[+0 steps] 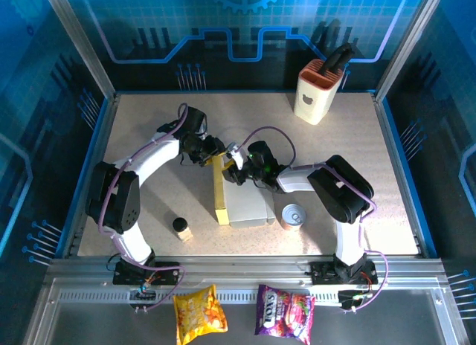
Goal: Fold the paper box
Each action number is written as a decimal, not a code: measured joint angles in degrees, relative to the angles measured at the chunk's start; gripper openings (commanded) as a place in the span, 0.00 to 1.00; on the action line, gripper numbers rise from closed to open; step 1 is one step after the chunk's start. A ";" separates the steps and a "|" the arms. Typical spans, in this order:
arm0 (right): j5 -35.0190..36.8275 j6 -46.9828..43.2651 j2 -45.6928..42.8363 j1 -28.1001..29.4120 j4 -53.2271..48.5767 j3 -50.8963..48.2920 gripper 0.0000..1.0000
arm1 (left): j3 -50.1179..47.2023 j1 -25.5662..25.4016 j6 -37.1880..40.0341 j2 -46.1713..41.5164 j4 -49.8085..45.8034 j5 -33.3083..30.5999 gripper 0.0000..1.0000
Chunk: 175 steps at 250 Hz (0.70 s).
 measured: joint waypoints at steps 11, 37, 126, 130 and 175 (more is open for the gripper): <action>-0.66 -0.26 -0.17 -0.15 -0.26 0.00 0.31 | 0.00 -0.17 0.76 0.00 0.04 0.17 0.46; -2.67 -1.20 -1.44 -0.81 -1.42 0.00 0.35 | 0.11 -0.94 2.75 0.07 -0.07 1.11 0.45; -15.21 -3.54 -9.55 -8.13 -3.87 -2.86 0.42 | 3.32 -2.93 8.26 1.40 -1.70 2.86 0.45; -15.61 -3.58 -9.73 -8.52 -3.82 -3.13 0.42 | 3.37 -2.93 8.28 1.49 -1.75 2.99 0.45; -18.45 -4.17 -10.16 -12.20 -2.34 -3.89 0.43 | 3.37 -3.37 9.55 2.69 -3.58 3.69 0.45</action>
